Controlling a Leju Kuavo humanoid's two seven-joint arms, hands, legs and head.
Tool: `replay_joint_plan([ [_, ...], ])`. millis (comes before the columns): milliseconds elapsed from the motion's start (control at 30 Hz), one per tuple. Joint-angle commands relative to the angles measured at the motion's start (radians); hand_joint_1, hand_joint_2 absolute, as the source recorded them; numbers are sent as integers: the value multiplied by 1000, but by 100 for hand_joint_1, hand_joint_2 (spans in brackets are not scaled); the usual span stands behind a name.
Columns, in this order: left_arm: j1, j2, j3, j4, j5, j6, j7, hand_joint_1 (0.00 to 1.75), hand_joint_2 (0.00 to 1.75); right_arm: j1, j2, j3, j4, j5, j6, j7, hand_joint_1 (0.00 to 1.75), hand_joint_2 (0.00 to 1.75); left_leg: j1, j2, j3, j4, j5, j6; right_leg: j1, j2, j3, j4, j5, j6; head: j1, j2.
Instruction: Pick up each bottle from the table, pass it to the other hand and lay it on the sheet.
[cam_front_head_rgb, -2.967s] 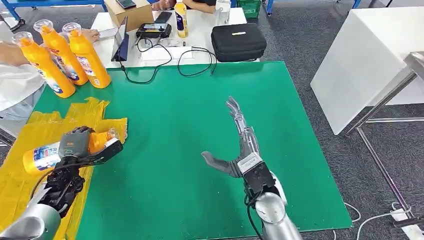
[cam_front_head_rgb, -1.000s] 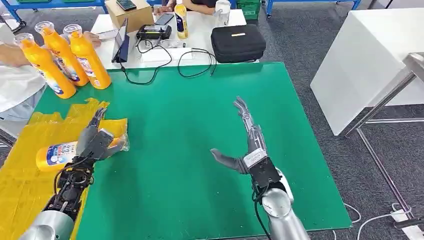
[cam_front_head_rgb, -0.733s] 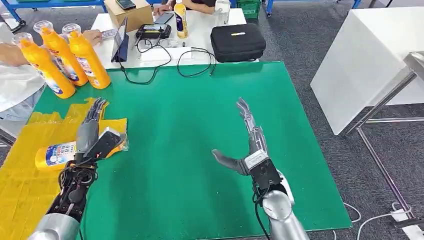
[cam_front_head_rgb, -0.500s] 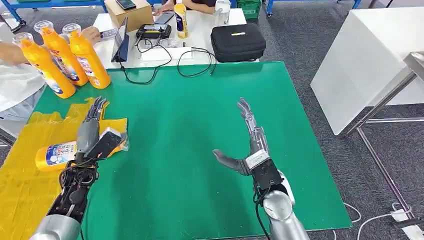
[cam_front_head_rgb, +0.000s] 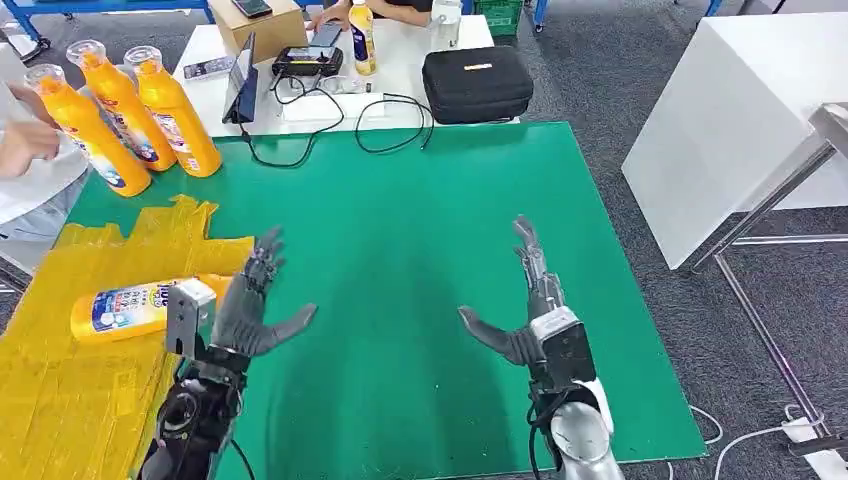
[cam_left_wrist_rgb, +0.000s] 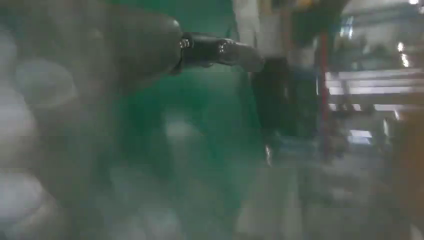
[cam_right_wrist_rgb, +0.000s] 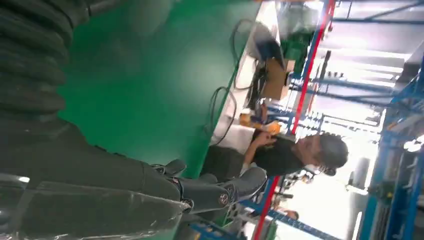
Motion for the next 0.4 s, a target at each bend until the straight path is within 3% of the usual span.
replay_joint_plan([
  [33, 146, -41, -89, -145, 129, -80, 34, 0, 175, 21, 34, -151, 29, 6, 38, -10, 0, 175, 1, 0, 4, 0, -2, -1, 1, 0, 4, -1, -2, 0, 0, 0],
  [233, 137, -55, -126, -156, 110, -37, 23, 0, 175, 32, 41, -116, 10, 32, 29, -32, 0, 175, 2, -1, 4, 1, -3, -1, 2, -1, 5, 0, -3, 0, 0, 0],
  [267, 135, -59, -128, -164, 92, -17, 14, 0, 175, 36, 43, -111, 5, 35, 26, -35, 0, 0, 1, -1, 2, 0, -2, -1, 1, -1, 3, 0, -2, 0, 0, 0],
  [400, 133, -79, -115, -195, 60, 27, -9, 0, 175, 48, 45, -96, -8, 25, 36, -38, 0, 0, 2, 0, 4, 1, -3, -1, 2, -1, 4, 0, -3, 0, 0, 0],
])
